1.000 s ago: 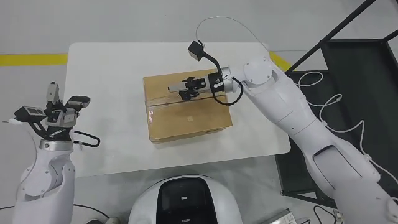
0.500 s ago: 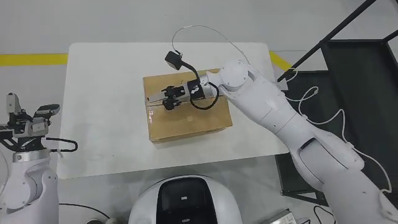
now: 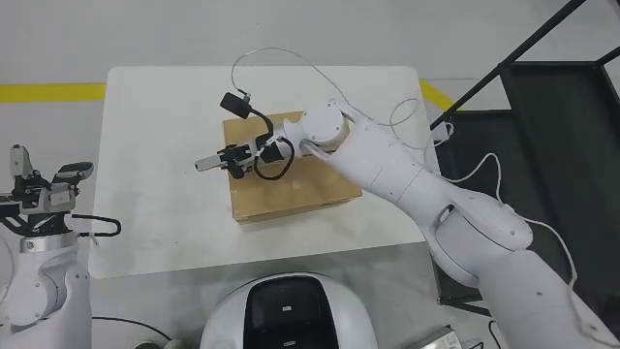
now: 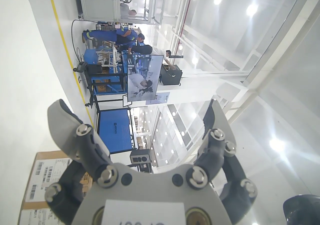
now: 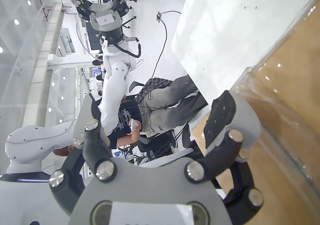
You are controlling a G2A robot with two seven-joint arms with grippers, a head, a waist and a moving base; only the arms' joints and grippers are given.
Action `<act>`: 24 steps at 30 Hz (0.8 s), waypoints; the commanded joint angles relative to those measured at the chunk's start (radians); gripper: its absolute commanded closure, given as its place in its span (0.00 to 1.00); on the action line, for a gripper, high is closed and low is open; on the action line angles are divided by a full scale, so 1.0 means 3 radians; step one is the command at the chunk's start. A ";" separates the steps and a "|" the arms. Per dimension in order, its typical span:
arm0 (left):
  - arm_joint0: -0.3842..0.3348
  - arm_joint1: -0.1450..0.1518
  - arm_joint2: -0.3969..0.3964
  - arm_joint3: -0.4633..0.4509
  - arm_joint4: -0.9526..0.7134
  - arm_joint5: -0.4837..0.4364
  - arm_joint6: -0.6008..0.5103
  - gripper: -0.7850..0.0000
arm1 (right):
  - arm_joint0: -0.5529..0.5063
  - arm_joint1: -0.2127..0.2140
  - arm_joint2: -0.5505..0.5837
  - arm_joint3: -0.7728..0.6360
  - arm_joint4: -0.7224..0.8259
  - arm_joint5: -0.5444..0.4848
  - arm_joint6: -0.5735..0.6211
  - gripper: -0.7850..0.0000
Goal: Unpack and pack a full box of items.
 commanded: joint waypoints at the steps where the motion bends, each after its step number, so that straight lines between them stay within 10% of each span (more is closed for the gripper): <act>1: 0.0000 0.0000 0.0000 0.0000 0.0000 0.0000 0.0000 0.00 | 0.0016 -0.0052 -0.0028 0.0112 -0.0036 -0.0084 -0.0016 0.00; 11: 0.0000 0.0000 0.0000 0.0000 0.0000 0.0000 0.0000 0.00 | 0.0103 -0.0196 0.0009 0.0474 -0.0111 -0.0150 0.0015 0.00; 24: 0.0000 0.0000 0.0000 0.0000 0.0000 0.0000 0.0000 0.00 | -0.0057 -0.0007 0.0330 0.0322 -0.0380 0.0123 0.0077 0.00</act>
